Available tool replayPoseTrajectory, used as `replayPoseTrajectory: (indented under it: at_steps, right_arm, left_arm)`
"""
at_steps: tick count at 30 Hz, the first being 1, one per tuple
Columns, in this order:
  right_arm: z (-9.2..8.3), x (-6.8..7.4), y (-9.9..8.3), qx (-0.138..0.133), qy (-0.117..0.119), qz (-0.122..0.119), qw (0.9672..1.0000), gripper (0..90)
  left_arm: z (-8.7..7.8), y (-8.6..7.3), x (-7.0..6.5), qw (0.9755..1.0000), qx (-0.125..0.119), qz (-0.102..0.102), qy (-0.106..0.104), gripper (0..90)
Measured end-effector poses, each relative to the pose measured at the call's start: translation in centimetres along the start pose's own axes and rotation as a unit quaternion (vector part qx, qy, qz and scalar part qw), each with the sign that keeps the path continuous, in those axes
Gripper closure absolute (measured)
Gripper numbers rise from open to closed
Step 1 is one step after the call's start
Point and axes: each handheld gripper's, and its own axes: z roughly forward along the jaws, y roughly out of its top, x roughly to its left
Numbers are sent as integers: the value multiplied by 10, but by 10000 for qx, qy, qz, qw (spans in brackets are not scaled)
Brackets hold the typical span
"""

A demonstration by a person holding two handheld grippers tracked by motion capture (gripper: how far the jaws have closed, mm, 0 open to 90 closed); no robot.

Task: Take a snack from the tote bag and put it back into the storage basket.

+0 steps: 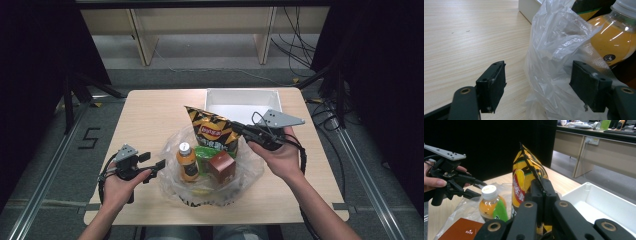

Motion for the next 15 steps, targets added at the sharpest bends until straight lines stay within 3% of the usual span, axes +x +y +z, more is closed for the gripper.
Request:
replayPoseTrajectory:
  at_steps: [2, 7, 8, 10, 11, 13, 15]
  right_arm:
    - [0, -1, 0, -97, -60, -90, 9999, 900]
    - [-3, -4, 4, -152, -34, 42, 9999, 900]
    - [-4, -6, 6, -208, -81, -57, 9997, 900]
    - [-6, -6, 8, -216, -57, 70, 9997, 900]
    - [-6, -8, 10, -286, -70, -30, 9996, 900]
    - [-7, -7, 12, -277, -52, 79, 9996, 900]
    - [-8, -8, 14, -309, -54, -12, 9995, 900]
  left_arm:
    - [0, 0, 0, 10000, -7, 5, 0, 279]
    - [-1, 0, 1, 10000, 4, 51, 8, 278]
    - [-1, 0, 2, 10000, 0, 48, 12, 278]
    - [0, 0, 2, 10000, -5, 37, 20, 278]
    - [0, 1, 2, 10000, 5, 41, 17, 278]
    - [0, 1, 2, 10000, 3, 47, 13, 278]
    - [-1, 1, 2, 10000, -28, 26, -1, 277]
